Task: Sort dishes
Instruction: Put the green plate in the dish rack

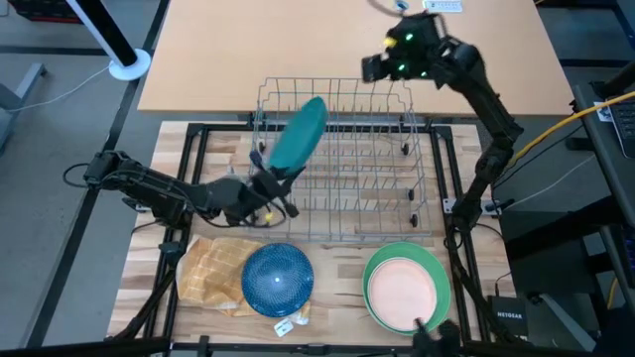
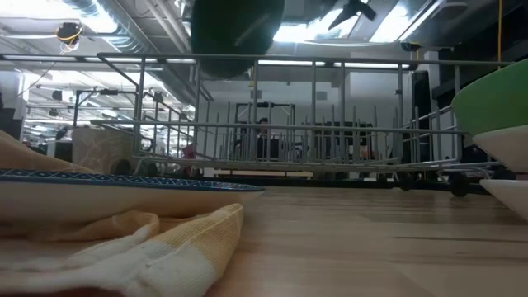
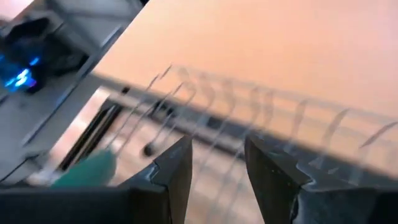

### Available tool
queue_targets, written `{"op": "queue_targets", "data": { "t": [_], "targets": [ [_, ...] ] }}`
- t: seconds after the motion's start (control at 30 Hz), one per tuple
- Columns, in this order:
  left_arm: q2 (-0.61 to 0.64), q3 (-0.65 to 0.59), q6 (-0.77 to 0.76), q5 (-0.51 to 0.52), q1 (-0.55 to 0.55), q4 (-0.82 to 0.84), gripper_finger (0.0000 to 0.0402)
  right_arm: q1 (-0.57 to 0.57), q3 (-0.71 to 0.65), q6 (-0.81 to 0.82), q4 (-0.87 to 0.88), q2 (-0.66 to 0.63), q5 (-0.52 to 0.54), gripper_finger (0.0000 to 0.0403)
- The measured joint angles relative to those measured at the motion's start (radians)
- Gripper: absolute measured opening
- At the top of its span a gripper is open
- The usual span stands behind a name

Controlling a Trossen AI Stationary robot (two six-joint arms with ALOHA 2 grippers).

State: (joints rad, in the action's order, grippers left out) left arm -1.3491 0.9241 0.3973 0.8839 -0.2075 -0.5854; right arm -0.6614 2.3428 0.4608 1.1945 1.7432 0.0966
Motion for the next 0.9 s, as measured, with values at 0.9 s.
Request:
{"op": "queue_targets", "data": {
  "t": [0.9],
  "targets": [
    [-0.401, 0.354, -1.510, -0.257, 0.216, -0.234, 0.0016, -0.339, 0.000, -0.710, -0.016, -0.057, 0.051, 0.0152]
  ]
}}
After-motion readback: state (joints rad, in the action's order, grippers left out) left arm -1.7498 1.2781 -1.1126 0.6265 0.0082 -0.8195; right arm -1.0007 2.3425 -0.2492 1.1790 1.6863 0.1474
